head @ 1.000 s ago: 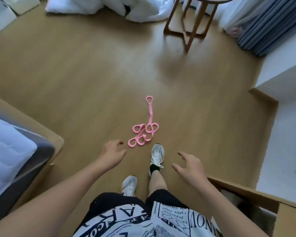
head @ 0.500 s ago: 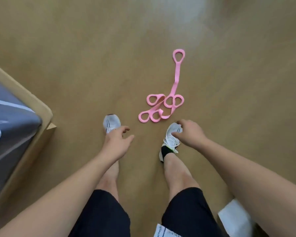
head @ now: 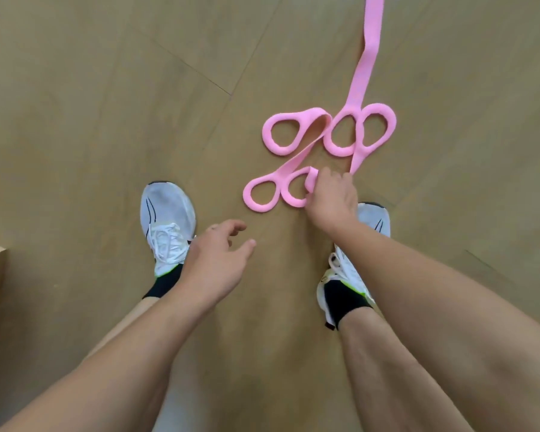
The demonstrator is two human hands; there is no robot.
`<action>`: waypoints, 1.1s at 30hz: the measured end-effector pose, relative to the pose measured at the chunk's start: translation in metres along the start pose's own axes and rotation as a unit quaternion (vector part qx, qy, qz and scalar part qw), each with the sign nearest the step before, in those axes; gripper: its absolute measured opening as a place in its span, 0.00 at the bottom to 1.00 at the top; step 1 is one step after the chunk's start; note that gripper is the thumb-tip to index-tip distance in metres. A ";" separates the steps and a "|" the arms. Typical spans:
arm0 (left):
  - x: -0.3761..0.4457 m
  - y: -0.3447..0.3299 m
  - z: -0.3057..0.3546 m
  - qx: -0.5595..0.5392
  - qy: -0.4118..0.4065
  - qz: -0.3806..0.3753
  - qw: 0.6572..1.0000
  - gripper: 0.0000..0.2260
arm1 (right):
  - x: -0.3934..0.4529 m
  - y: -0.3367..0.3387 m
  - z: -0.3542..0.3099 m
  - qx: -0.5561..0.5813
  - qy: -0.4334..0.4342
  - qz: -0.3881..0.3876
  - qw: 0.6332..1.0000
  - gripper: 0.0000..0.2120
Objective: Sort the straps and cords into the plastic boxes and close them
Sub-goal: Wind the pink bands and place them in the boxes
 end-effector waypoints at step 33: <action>-0.027 0.042 0.013 -0.168 0.012 -0.004 0.986 0.08 | 0.028 0.080 -0.022 0.203 -0.108 0.028 0.973 0.15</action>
Point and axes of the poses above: each hand's wrist, its own x-axis towards the middle knuckle, its own y-axis out of the back of the hand, z = x × y, the point moved 8 cm from there along x, towards the middle knuckle, and after that the axes turned 11 degrees about -y, right-handed, at the moved point
